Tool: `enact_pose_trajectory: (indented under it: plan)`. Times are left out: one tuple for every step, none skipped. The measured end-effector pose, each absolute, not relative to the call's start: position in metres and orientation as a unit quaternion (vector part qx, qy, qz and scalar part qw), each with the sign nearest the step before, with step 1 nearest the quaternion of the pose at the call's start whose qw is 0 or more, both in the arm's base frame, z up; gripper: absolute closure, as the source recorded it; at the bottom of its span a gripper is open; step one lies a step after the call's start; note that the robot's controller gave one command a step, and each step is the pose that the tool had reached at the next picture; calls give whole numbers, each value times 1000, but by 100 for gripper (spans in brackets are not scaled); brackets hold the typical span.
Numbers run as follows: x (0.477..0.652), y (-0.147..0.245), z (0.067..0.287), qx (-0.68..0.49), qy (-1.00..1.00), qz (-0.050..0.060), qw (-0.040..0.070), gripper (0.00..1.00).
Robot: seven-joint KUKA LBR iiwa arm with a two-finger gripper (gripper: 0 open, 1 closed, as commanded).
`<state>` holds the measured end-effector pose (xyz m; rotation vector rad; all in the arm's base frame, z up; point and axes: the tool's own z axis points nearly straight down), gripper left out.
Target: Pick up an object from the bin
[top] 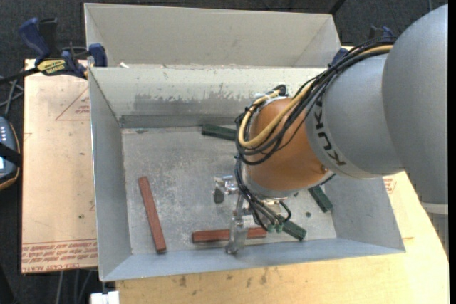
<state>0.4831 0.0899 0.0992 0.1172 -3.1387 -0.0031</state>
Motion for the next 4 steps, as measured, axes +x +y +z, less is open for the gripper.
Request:
enact_pose_trajectory:
  plan:
    - [484,95,76,-5,-1000,-1,-5,0]
    - [480,111,71,56,-998,-1,-2,100]
    - [480,111,71,56,-998,-1,-2,100]
    - [479,111,73,55,-998,-1,-1,100]
